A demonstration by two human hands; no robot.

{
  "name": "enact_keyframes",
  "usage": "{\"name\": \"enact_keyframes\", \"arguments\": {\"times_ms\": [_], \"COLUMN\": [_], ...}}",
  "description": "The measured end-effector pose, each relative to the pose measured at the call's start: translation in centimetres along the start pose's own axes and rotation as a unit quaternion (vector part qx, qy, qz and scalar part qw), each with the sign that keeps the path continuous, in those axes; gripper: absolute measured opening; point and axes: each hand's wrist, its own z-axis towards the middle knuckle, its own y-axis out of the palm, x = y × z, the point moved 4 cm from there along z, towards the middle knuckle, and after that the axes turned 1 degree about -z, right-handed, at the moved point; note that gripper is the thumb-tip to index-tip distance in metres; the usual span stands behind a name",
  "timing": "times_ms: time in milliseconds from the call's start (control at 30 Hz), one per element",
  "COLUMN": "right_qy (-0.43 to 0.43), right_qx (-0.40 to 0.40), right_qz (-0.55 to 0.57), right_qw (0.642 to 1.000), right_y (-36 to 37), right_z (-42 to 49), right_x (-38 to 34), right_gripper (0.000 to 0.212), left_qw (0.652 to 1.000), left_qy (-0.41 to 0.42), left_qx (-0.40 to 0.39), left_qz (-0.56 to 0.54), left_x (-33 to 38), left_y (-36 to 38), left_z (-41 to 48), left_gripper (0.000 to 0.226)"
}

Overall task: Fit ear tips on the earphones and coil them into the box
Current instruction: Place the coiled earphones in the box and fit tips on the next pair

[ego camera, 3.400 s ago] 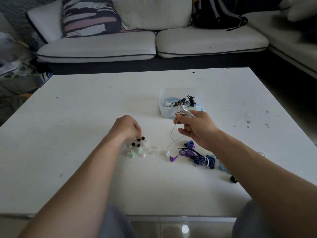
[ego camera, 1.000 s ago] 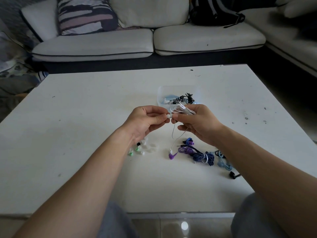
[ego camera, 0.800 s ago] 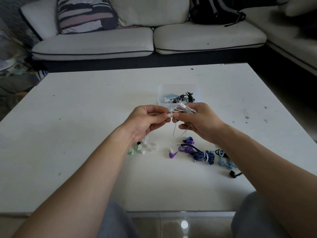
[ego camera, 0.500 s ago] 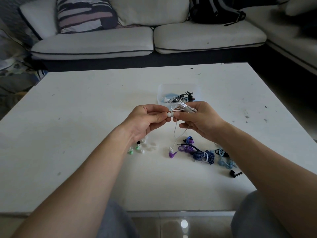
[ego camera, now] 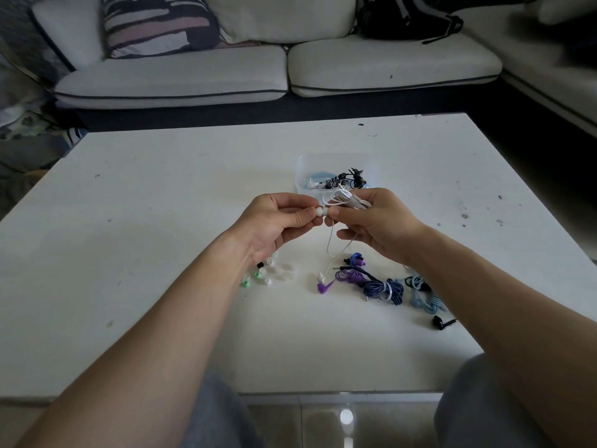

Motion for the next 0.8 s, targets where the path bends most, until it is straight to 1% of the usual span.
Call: {"name": "enact_keyframes", "arguments": {"times_ms": [133, 267, 367, 433, 533, 567, 700, 733, 800], "right_qy": [0.001, 0.002, 0.003, 0.006, 0.014, 0.016, 0.017, 0.017, 0.024], "right_qx": [0.002, -0.001, -0.001, -0.007, -0.015, -0.018, -0.026, -0.03, -0.042], "right_qz": [-0.008, -0.002, -0.009, -0.005, 0.024, 0.033, 0.047, 0.047, 0.05], "right_qw": [1.0, 1.0, 1.0, 1.0, 0.999, 0.999, 0.998, 0.998, 0.998], "right_y": [-0.07, -0.1, -0.23, -0.19, 0.01, 0.06, 0.29, 0.34, 0.35], "right_z": [0.06, 0.2, 0.16, 0.06, 0.0, 0.03, 0.16, 0.14, 0.05], "right_x": [0.08, 0.23, 0.33, 0.31, 0.33, 0.36, 0.41, 0.38, 0.3], "right_gripper": [0.018, 0.012, 0.019, 0.019, 0.032, 0.033, 0.019, 0.019, 0.03], "left_qw": [1.0, 1.0, 1.0, 1.0, 1.0, 1.0, 0.999, 0.999, 0.998], "left_qy": [0.002, 0.009, 0.013, 0.013, 0.015, 0.015, 0.018, 0.016, 0.013], "left_qx": [0.0, 0.001, 0.001, -0.001, -0.01, -0.012, -0.015, -0.015, -0.021], "left_qz": [0.004, 0.0, 0.011, 0.014, 0.01, 0.007, 0.039, 0.048, 0.058], "left_x": [-0.18, -0.38, -0.64, -0.71, -0.53, -0.48, -0.42, -0.5, -0.62], "left_y": [0.0, 0.08, 0.13, 0.14, 0.08, 0.03, -0.18, -0.23, -0.24], "left_z": [0.12, 0.32, 0.42, 0.48, 0.57, 0.58, 0.6, 0.63, 0.65], "left_gripper": [0.015, 0.015, 0.015, 0.014, 0.015, 0.014, 0.014, 0.014, 0.013]}}
